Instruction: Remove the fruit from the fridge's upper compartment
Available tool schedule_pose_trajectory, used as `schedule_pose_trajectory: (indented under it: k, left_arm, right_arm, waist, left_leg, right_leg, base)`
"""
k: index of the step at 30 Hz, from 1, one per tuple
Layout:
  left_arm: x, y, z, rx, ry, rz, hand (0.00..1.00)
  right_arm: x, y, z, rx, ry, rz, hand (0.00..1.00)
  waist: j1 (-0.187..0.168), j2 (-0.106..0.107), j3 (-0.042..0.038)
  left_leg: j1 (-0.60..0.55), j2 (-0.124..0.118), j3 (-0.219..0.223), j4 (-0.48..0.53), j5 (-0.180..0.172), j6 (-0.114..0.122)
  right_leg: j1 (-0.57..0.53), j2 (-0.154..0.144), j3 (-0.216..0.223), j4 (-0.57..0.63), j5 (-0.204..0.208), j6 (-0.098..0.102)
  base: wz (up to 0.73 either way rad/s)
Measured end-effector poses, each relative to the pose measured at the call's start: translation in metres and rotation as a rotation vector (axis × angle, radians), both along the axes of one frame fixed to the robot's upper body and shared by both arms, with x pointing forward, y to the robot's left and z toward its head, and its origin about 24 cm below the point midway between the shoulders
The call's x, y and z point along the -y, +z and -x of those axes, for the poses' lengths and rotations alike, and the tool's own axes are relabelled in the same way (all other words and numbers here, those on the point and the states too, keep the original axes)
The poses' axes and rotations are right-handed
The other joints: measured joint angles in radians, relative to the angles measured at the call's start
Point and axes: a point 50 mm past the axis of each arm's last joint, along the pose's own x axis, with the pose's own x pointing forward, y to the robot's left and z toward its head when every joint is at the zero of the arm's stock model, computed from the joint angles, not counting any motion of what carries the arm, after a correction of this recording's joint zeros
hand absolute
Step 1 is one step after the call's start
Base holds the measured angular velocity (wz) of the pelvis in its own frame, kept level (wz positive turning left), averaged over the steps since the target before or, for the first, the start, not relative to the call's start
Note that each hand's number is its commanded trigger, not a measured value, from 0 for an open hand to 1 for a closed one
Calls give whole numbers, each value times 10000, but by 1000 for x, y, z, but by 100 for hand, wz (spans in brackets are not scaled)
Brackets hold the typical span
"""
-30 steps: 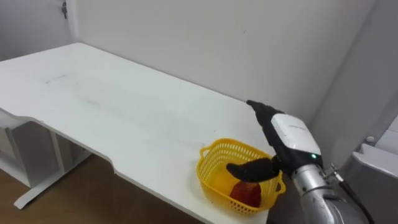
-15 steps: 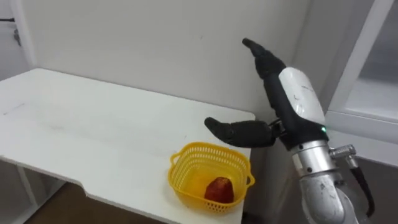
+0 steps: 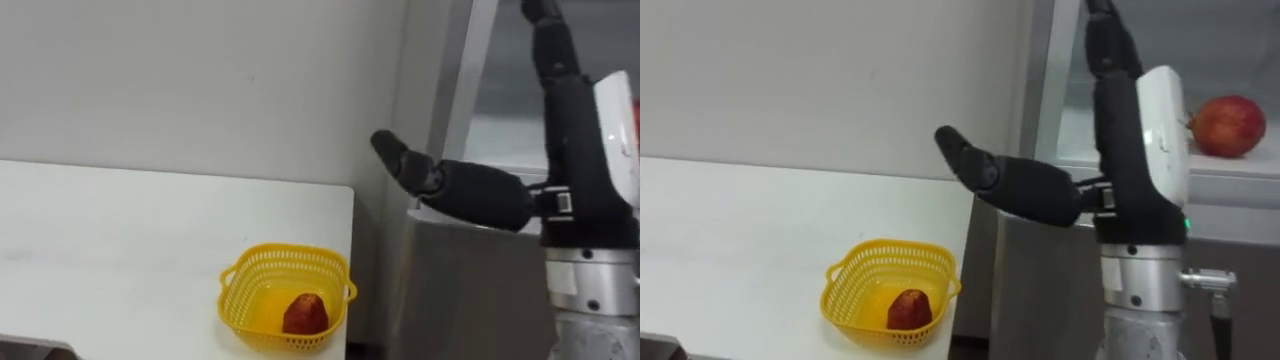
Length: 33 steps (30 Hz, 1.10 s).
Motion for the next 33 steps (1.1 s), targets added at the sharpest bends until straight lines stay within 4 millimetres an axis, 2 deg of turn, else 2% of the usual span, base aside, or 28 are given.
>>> schedule_pose_trajectory:
  k: [1, 7, 10, 14, 20, 24, 28, 33]
  left_arm:
    - [0, 0, 0, 41, 78, 1, 0]
    - [-2, 1, 3, 74, 36, 38, 0]
    - [-3, 1, 3, 57, 20, 22, 0]
    - [-3, 1, 2, 77, 30, 14, 0]
    - [-6, 2, 3, 98, 222, -42, 0]
    - [-6, 2, 5, 60, 255, -55, 0]
    - [-10, 2, 10, -22, 550, -135, 0]
    - [-11, 3, 9, 49, 613, -145, 0]
  right_arm:
    - [1, 1, 4, 192, -72, -102, 0]
    - [18, 12, 19, 1496, -852, -652, 0]
    - [25, 13, 23, 1804, -1183, -824, 0]
    - [28, 13, 23, 1803, -1243, -937, 0]
    - [37, 11, 20, 1580, -1495, -911, 0]
    - [41, 11, 20, 1568, -1639, -949, 0]
    - [53, 13, 19, 1477, -2079, -924, 0]
    - [69, 5, 8, 817, -2607, -1020, 0]
  waist:
    - [-84, -52, 24]
    - [-482, -228, 40]
    - [-560, -276, 40]
    - [-561, -298, 48]
    - [-543, -379, 101]
    - [-556, -469, 74]
    - [-538, -552, 33]
    - [-528, -590, 77]
  left_leg:
    - [9, 12, 34, 0, -2, -3]
    - [279, 17, 216, -170, -4, -15]
    - [313, 18, 228, -200, -14, -27]
    - [341, 40, 198, -233, -24, -41]
    - [249, 60, 175, -210, -37, -58]
    - [189, 45, 108, -129, -37, -58]
    - [160, 34, 23, -131, -36, -59]
    - [160, 46, -53, -120, -36, -62]
  right_leg:
    - [-14, 18, 28, -23, 0, -1]
    - [146, 73, 161, -164, -1, 2]
    - [162, 88, 219, -170, -5, 8]
    - [156, 113, 252, -168, -5, 7]
    - [140, 128, 221, -180, -4, 6]
    - [172, 131, 107, -319, 2, -4]
    - [193, 129, -7, -372, 2, -4]
    - [238, 129, -101, -363, 2, -4]
  base:
    - [-17]
    - [-7]
    - [-6]
    - [-3]
    - [2]
    - [6]
    - [7]
    - [5]
